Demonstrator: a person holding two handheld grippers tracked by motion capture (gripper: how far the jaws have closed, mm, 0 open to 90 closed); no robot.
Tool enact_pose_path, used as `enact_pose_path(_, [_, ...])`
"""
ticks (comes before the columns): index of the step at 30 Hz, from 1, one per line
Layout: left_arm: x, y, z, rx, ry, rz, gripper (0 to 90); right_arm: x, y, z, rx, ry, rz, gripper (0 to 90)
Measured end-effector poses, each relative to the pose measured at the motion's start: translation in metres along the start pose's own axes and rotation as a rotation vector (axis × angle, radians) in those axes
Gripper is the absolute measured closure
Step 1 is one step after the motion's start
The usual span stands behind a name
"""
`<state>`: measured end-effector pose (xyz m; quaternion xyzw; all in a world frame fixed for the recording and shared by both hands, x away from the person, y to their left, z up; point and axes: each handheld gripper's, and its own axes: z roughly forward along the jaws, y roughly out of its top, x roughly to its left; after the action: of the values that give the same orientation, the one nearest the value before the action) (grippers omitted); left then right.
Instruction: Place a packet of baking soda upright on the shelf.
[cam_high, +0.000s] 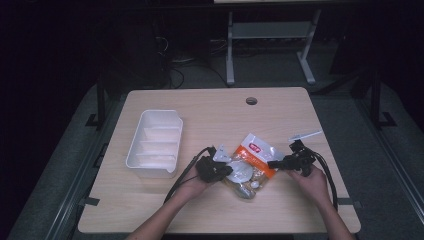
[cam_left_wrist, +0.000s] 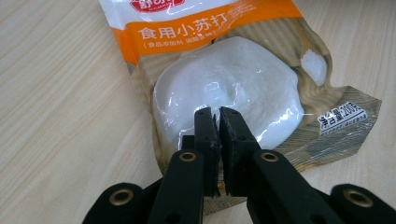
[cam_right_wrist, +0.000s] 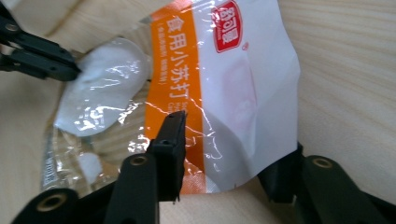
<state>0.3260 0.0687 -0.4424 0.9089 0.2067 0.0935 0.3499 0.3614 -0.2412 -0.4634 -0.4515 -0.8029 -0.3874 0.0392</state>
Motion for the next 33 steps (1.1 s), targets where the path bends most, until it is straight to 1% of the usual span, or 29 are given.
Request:
enact_pose_path(1, [0.001, 0.0, 0.0, 0.002, 0.003, 0.002, 82.2, 0.0, 0.0, 0.0, -0.007, 0.006, -0.005, 67.4])
enact_pose_path(2, [0.002, 0.0, -0.001, 0.001, 0.005, -0.009, 79.5, -0.001, 0.0, -0.001, -0.017, 0.03, 0.005, 72.7])
enact_pose_path(3, [0.004, -0.001, -0.001, 0.002, -0.003, -0.018, 76.1, -0.002, 0.001, -0.001, -0.024, 0.04, 0.009, 78.1])
enact_pose_path(4, [0.007, -0.001, -0.002, 0.0, -0.02, -0.035, 70.8, -0.002, 0.001, -0.002, -0.026, 0.034, -0.003, 83.4])
enact_pose_path(5, [0.009, -0.003, -0.002, -0.004, -0.039, -0.054, 62.9, -0.001, 0.001, -0.003, -0.025, 0.021, -0.025, 88.5])
enact_pose_path(6, [0.011, -0.004, -0.002, -0.01, -0.054, -0.066, 58.4, 0.0, 0.002, -0.005, -0.032, 0.024, -0.038, 89.3])
enact_pose_path(7, [0.012, -0.005, -0.002, -0.019, -0.06, -0.076, 55.6, 0.002, 0.003, -0.008, -0.042, 0.032, -0.048, 89.4])
enact_pose_path(8, [0.014, -0.007, -0.002, -0.024, -0.064, -0.089, 51.4, 0.004, 0.004, -0.011, -0.056, 0.038, -0.066, 89.6])
enact_pose_path(10, [0.017, -0.008, -0.003, -0.037, -0.067, -0.118, 40.3, 0.011, 0.008, -0.017, -0.061, 0.038, -0.096, 89.7])
enact_pose_path(11, [0.018, -0.008, -0.003, -0.05, -0.073, -0.138, 35.9, 0.015, 0.01, -0.02, -0.068, 0.039, -0.118, 89.8])
enact_pose_path(13, [0.021, -0.008, -0.005, -0.075, -0.067, -0.171, 28.3, 0.025, 0.015, -0.027, -0.092, 0.04, -0.169, 89.9])
enact_pose_path(16, [0.026, -0.009, -0.008, -0.108, -0.062, -0.206, 25.9, 0.04, 0.024, -0.037, -0.123, 0.049, -0.24, 89.9])
enact_pose_path(17, [0.027, -0.009, -0.008, -0.118, -0.066, -0.218, 24.6, 0.045, 0.026, -0.04, -0.134, 0.052, -0.266, 89.9])
enact_pose_path(19, [0.031, -0.01, -0.009, -0.138, -0.073, -0.245, 24.5, 0.053, 0.031, -0.045, -0.149, 0.072, -0.304, 90.0])
enact_pose_path(21, [0.034, -0.011, -0.009, -0.151, -0.082, -0.259, 24.4, 0.063, 0.035, -0.049, -0.158, 0.079, -0.347, 90.0])
enact_pose_path(23, [0.035, -0.011, -0.008, -0.163, -0.101, -0.268, 24.7, 0.073, 0.037, -0.052, -0.164, 0.086, -0.387, 90.0])
enact_pose_path(26, [0.036, -0.011, -0.007, -0.188, -0.141, -0.266, 27.1, 0.086, 0.041, -0.055, -0.167, 0.096, -0.439, 90.0])
enact_pose_path(28, [0.037, -0.012, -0.006, -0.204, -0.178, -0.27, 33.9, 0.092, 0.042, -0.056, -0.17, 0.096, -0.469, 90.0])
enact_pose_path(29, [0.037, -0.012, -0.007, -0.212, -0.203, -0.276, 39.2, 0.094, 0.043, -0.057, -0.17, 0.098, -0.473, 90.0])
enact_pose_path(30, [0.036, -0.013, -0.007, -0.22, -0.213, -0.281, 48.7, 0.095, 0.043, -0.057, -0.171, 0.096, -0.479, 90.0])
enact_pose_path(32, [0.035, -0.014, -0.008, -0.224, -0.208, -0.272, 55.3, 0.094, 0.044, -0.057, -0.175, 0.098, -0.478, 90.0])
enact_pose_path(33, [0.035, -0.015, -0.009, -0.225, -0.213, -0.275, 60.1, 0.093, 0.044, -0.057, -0.177, 0.098, -0.475, 90.0])
